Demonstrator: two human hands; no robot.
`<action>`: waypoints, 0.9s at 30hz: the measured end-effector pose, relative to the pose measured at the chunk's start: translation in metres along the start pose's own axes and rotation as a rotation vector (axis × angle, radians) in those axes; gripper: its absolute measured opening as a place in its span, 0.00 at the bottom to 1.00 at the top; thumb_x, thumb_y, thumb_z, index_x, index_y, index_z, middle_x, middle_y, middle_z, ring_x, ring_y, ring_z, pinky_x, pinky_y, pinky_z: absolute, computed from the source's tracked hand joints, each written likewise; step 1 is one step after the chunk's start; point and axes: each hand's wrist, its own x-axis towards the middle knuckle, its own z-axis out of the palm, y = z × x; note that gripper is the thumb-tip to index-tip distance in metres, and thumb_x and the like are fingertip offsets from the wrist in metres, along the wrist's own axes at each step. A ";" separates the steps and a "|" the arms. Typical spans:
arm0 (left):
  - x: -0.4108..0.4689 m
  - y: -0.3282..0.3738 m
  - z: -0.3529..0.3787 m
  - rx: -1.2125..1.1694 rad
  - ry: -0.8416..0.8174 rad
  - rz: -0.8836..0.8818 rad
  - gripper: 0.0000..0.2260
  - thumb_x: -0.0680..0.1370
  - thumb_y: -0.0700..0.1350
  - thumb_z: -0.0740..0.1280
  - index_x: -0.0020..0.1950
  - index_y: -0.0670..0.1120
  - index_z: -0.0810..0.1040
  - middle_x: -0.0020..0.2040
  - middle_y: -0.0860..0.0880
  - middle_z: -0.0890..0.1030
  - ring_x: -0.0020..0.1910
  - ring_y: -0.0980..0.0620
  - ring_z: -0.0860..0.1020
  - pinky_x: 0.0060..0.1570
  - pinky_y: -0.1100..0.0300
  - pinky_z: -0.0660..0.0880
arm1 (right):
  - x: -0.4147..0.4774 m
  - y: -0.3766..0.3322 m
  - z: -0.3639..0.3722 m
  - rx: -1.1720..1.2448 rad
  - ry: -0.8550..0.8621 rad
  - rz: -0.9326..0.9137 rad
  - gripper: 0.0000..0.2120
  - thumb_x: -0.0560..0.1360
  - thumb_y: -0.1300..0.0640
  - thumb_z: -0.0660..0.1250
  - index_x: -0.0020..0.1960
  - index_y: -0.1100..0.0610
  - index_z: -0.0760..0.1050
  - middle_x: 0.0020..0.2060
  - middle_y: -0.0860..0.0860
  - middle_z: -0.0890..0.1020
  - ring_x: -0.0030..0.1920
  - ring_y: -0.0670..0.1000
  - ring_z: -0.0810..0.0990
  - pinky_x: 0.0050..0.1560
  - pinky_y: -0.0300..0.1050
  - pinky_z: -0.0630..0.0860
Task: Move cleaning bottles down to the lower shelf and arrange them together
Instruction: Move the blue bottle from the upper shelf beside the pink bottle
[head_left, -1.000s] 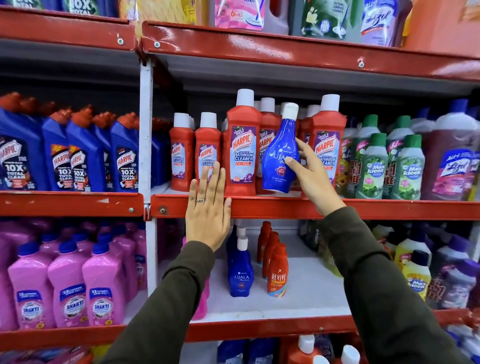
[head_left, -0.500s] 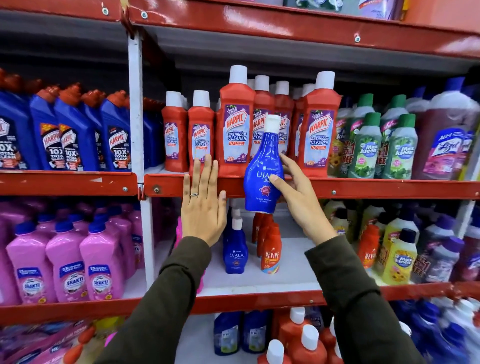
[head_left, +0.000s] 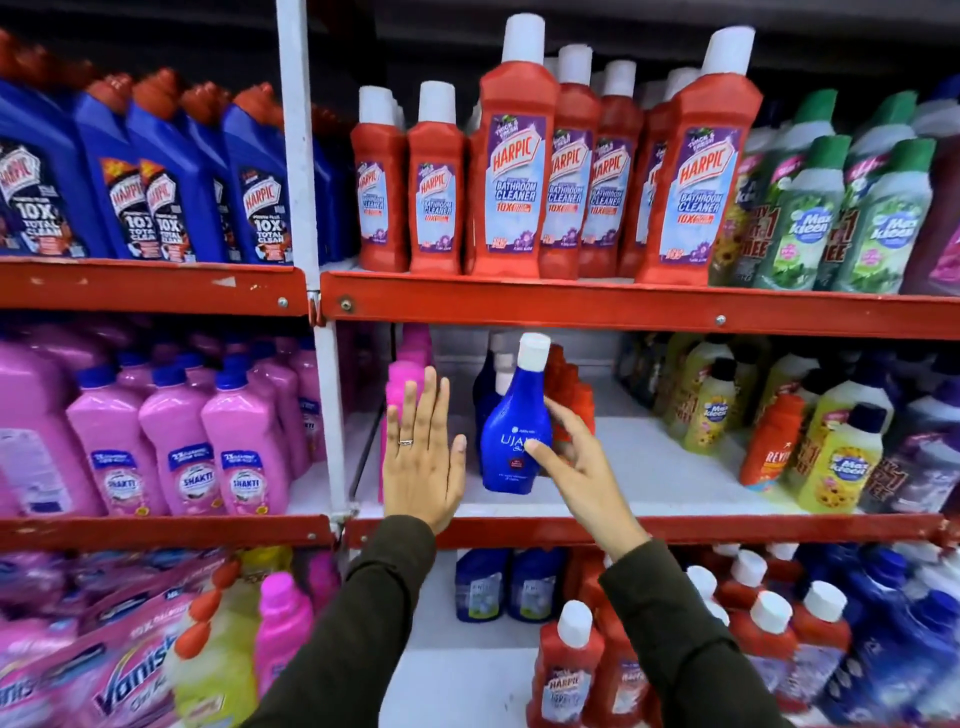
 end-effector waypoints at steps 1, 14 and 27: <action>-0.010 -0.004 0.006 0.004 -0.028 -0.006 0.34 0.82 0.47 0.55 0.85 0.46 0.44 0.86 0.51 0.39 0.85 0.49 0.41 0.82 0.52 0.36 | -0.002 0.010 0.004 -0.012 0.009 0.020 0.24 0.78 0.61 0.67 0.73 0.51 0.69 0.68 0.53 0.76 0.66 0.54 0.78 0.64 0.56 0.78; -0.073 -0.036 0.051 0.103 -0.181 -0.040 0.35 0.82 0.49 0.54 0.85 0.44 0.39 0.85 0.46 0.36 0.84 0.48 0.39 0.83 0.50 0.40 | 0.012 0.077 0.027 -0.151 0.135 0.122 0.23 0.78 0.62 0.68 0.71 0.55 0.69 0.65 0.50 0.73 0.68 0.53 0.74 0.56 0.32 0.76; -0.076 -0.037 0.055 0.156 -0.171 -0.008 0.34 0.83 0.49 0.52 0.85 0.42 0.39 0.85 0.45 0.37 0.84 0.48 0.40 0.83 0.50 0.39 | 0.017 0.090 0.026 -0.162 0.117 0.137 0.25 0.78 0.60 0.69 0.73 0.53 0.67 0.69 0.52 0.72 0.68 0.52 0.74 0.47 0.26 0.78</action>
